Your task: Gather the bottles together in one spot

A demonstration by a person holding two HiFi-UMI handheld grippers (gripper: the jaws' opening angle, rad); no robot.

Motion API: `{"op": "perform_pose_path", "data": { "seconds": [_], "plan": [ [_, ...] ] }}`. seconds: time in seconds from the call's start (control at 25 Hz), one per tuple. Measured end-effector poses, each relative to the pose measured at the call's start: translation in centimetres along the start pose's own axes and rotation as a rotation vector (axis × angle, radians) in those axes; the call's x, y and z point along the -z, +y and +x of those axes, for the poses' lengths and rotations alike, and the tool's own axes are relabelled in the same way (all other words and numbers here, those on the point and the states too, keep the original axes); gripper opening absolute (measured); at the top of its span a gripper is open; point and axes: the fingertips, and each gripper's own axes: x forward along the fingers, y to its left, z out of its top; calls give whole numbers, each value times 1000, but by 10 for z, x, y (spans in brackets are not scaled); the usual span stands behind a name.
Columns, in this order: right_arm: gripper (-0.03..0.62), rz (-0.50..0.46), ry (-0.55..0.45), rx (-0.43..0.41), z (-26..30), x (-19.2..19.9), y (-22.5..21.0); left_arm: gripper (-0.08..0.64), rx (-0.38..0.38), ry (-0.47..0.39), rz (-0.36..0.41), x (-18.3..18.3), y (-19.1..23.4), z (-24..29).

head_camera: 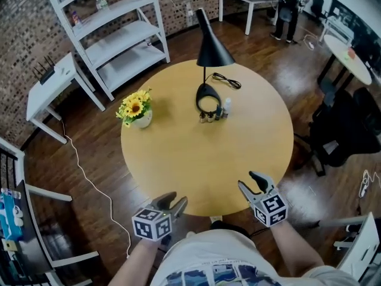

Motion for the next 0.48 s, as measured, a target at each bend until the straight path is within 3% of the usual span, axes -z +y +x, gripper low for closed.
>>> {"op": "perform_pose_path", "data": {
  "seconds": [0.28, 0.48],
  "plan": [
    [224, 68, 36, 79, -91, 33, 76, 183, 22, 17, 54, 42, -11, -51],
    [224, 107, 48, 82, -111, 44, 113, 183, 56, -7, 55, 67, -19, -83]
  ]
}}
